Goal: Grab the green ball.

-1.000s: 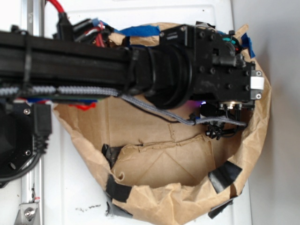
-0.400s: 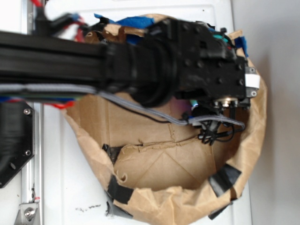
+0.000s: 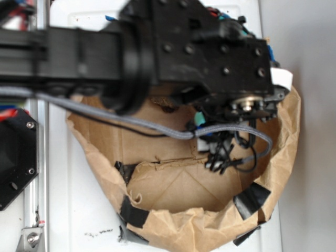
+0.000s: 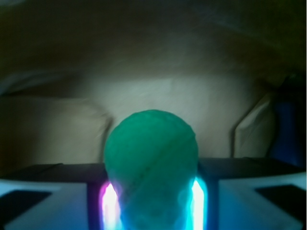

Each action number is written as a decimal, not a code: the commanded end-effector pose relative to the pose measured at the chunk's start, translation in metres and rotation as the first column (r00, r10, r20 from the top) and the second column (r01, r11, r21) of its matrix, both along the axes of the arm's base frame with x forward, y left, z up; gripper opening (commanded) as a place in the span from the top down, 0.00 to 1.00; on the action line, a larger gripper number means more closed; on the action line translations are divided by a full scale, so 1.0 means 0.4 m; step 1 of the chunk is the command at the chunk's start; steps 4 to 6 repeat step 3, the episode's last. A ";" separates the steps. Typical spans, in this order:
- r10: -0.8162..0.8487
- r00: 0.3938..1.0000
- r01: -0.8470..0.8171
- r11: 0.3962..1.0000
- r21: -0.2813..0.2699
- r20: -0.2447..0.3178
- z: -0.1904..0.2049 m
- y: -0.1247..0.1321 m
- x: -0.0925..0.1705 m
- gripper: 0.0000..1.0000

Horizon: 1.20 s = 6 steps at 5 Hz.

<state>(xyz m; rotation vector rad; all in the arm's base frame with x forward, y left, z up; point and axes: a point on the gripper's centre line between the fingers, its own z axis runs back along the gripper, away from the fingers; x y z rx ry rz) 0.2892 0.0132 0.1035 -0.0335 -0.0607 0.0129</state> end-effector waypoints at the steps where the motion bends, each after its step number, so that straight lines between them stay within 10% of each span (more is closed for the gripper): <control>1: -0.061 0.998 0.062 0.997 -0.038 0.018 0.103 -0.055 -0.054 1.00; 6: -0.058 0.998 0.059 0.997 -0.048 0.027 0.107 -0.056 -0.068 1.00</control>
